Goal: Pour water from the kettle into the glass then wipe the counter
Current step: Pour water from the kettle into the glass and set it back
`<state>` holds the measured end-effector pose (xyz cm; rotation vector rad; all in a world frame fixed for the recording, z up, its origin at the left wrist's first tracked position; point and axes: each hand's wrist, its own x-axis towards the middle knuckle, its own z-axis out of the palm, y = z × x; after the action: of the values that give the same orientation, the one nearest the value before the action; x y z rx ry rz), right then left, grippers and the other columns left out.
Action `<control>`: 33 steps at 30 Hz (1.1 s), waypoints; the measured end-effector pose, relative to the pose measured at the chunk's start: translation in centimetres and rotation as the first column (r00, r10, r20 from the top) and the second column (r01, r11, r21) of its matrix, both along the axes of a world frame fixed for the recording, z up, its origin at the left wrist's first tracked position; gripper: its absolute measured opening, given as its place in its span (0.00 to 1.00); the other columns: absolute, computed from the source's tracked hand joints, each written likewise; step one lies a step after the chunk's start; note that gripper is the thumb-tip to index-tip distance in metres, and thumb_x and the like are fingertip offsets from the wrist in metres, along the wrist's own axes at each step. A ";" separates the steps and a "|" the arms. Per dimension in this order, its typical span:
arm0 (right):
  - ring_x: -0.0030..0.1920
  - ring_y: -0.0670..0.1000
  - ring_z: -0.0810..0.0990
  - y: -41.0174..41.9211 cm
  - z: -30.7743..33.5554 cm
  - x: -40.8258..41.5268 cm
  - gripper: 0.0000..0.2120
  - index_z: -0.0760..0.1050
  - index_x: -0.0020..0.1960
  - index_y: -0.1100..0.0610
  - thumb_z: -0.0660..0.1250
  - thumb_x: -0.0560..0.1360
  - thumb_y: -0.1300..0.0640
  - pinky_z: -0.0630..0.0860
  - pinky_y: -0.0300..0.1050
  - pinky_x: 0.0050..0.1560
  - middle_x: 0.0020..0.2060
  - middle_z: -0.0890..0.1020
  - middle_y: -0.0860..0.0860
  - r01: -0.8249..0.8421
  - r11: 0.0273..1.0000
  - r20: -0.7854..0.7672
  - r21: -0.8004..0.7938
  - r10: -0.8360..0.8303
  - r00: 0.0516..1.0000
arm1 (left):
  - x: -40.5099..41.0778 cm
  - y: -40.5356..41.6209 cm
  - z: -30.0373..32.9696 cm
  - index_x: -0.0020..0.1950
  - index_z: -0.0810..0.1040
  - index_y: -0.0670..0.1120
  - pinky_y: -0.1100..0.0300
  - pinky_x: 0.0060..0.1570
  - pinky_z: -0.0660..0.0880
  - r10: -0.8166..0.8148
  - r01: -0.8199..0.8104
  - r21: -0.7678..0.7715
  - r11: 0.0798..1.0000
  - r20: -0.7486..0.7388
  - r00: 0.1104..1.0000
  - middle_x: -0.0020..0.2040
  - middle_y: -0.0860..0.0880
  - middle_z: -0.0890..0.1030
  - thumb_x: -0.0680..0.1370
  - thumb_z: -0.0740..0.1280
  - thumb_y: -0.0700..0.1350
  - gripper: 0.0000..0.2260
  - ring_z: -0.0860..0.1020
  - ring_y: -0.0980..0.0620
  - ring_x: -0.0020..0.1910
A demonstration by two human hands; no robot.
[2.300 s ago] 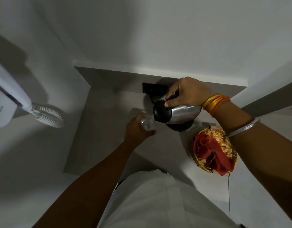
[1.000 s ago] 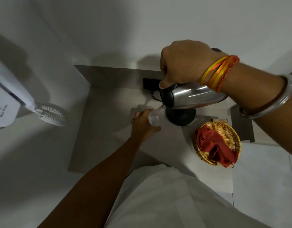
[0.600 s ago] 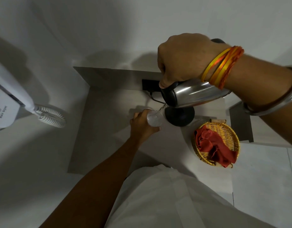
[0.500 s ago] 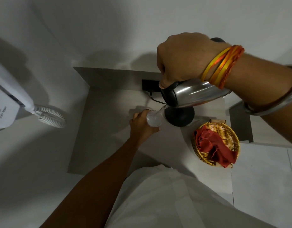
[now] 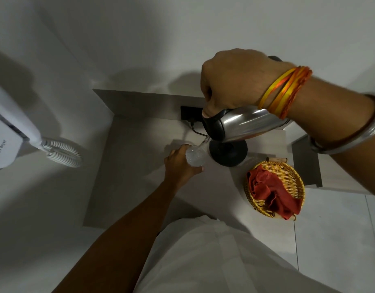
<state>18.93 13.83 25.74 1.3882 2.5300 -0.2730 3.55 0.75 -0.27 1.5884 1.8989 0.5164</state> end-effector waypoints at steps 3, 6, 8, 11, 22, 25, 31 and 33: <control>0.29 0.47 0.71 0.2 0.3 -0.1 0.20 0.83 0.44 0.48 0.76 0.63 0.34 0.64 0.41 0.29 0.33 0.79 0.47 -0.017 0.999 -0.011 0.038 0.018 1.000 | 0.0 0.1 0.0 0.67 0.77 0.49 0.41 0.63 0.78 0.003 -0.003 -0.013 1.000 0.003 1.000 0.61 0.48 0.85 0.62 0.86 0.55 0.37 0.81 0.44 0.62; 0.32 0.49 0.74 -0.1 0.6 0.1 0.16 0.83 0.45 0.49 0.76 0.67 0.37 0.72 0.45 0.35 0.36 0.81 0.48 -0.037 0.999 -0.035 -0.004 0.037 0.999 | -0.1 0.2 0.0 0.66 0.78 0.50 0.41 0.61 0.80 0.002 -0.002 -0.005 1.000 -0.003 1.000 0.59 0.49 0.85 0.63 0.85 0.57 0.35 0.83 0.45 0.60; 0.37 0.52 0.80 -0.1 0.5 0.8 0.18 0.84 0.45 0.50 0.76 0.68 0.36 0.81 0.51 0.44 0.38 0.84 0.49 -0.026 0.999 -0.097 -0.032 0.023 0.995 | -0.2 0.2 0.1 0.65 0.80 0.48 0.42 0.60 0.81 -0.008 0.008 0.008 1.000 -0.009 1.000 0.58 0.48 0.86 0.64 0.86 0.54 0.33 0.84 0.44 0.58; 0.40 0.49 0.82 0.3 -0.9 2.5 0.17 0.86 0.47 0.49 0.75 0.69 0.37 0.82 0.58 0.51 0.39 0.85 0.47 -0.005 0.995 -0.163 -0.095 -0.010 0.987 | -0.5 0.2 0.0 0.66 0.79 0.47 0.42 0.60 0.81 -0.005 0.005 0.023 1.000 0.020 1.000 0.59 0.47 0.86 0.64 0.86 0.53 0.33 0.84 0.45 0.59; 0.40 0.53 0.86 1.4 -10.4 10.2 0.07 0.88 0.44 0.55 0.78 0.74 0.51 0.83 0.49 0.48 0.38 0.88 0.51 0.249 0.877 -0.625 -0.410 -0.469 0.624 | -1.3 0.6 -1.0 0.70 0.76 0.47 0.52 0.65 0.73 0.071 -0.055 -0.087 0.995 0.196 0.978 0.67 0.48 0.80 0.65 0.87 0.48 0.37 0.74 0.44 0.69; 0.40 0.57 0.84 0.9 -13.3 11.5 0.10 0.86 0.44 0.61 0.77 0.75 0.53 0.82 0.50 0.45 0.38 0.86 0.58 0.304 0.838 -0.707 -0.454 -0.546 0.450 | -1.8 0.3 -1.1 0.71 0.75 0.46 0.53 0.65 0.73 0.090 -0.070 -0.108 0.992 0.198 0.976 0.66 0.47 0.78 0.65 0.87 0.48 0.38 0.73 0.44 0.69; 0.36 0.52 0.80 0.1 -17.9 13.6 0.14 0.82 0.44 0.70 0.74 0.77 0.57 0.80 0.44 0.38 0.37 0.82 0.63 0.374 0.754 -0.727 -0.540 -0.642 0.243 | -3.1 -0.7 -2.1 0.69 0.76 0.49 0.46 0.64 0.78 0.160 -0.148 -0.075 0.986 0.214 0.964 0.59 0.55 0.77 0.62 0.88 0.48 0.39 0.77 0.44 0.65; 0.30 0.46 0.78 -0.2 -18.8 14.0 0.12 0.80 0.39 0.65 0.73 0.78 0.58 0.77 0.38 0.33 0.31 0.81 0.55 0.397 0.707 -0.708 -0.586 -0.685 0.174 | -3.4 -0.9 -2.3 0.68 0.77 0.50 0.44 0.63 0.79 0.181 -0.170 -0.066 0.983 0.218 0.959 0.59 0.54 0.78 0.60 0.88 0.49 0.39 0.78 0.44 0.64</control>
<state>32.89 13.66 6.91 2.4589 2.1822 -1.9753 0.16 -0.14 -2.60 1.2799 1.8734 0.6915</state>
